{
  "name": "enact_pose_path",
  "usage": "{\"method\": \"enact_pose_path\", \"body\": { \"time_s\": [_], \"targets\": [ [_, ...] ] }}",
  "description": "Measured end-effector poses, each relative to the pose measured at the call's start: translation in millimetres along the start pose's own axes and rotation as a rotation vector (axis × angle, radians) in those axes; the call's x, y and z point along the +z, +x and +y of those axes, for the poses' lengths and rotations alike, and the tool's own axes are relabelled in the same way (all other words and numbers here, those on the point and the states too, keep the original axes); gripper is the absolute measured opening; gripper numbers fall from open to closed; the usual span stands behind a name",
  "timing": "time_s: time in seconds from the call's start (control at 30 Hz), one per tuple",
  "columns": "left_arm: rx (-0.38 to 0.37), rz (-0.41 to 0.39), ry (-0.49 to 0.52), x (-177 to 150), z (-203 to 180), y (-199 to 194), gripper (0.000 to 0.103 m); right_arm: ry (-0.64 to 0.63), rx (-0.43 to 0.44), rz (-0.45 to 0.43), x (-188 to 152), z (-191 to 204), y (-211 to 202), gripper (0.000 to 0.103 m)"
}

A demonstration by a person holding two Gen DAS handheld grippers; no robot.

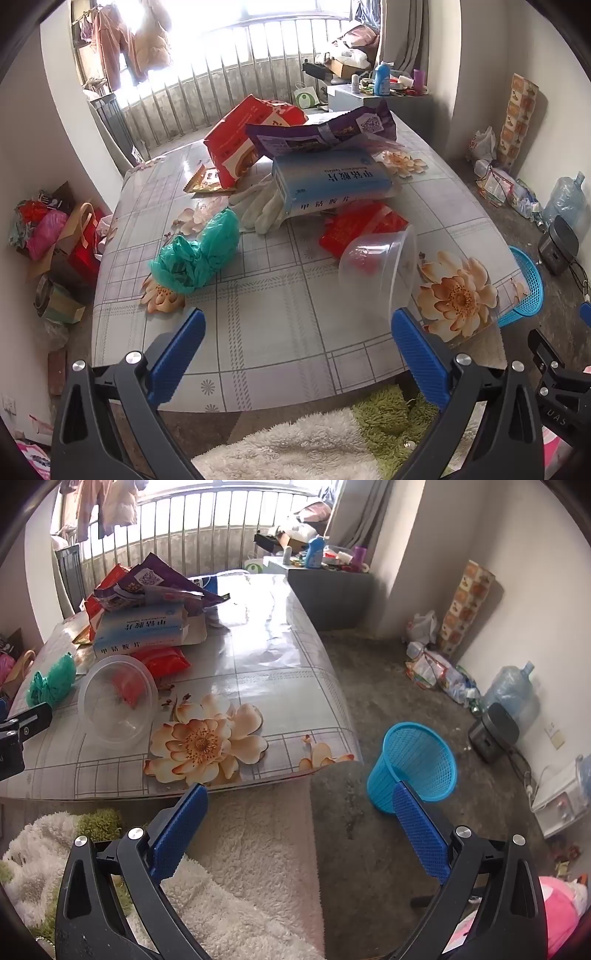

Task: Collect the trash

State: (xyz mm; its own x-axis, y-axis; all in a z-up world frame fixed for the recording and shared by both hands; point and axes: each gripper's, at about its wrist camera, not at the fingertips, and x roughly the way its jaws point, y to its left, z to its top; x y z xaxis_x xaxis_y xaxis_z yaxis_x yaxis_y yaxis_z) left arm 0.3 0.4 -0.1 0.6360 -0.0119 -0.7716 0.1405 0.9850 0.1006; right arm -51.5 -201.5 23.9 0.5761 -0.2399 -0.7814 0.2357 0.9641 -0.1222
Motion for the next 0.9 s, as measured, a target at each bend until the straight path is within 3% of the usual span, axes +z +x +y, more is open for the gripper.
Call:
{"method": "enact_pose_path", "body": {
  "time_s": [0.9],
  "targets": [
    [0.004, 0.025, 0.006, -4.3, 0.4, 7.5, 0.099, 0.000, 0.001, -0.006, -2.7, -1.7, 2.4, 0.095]
  ]
}}
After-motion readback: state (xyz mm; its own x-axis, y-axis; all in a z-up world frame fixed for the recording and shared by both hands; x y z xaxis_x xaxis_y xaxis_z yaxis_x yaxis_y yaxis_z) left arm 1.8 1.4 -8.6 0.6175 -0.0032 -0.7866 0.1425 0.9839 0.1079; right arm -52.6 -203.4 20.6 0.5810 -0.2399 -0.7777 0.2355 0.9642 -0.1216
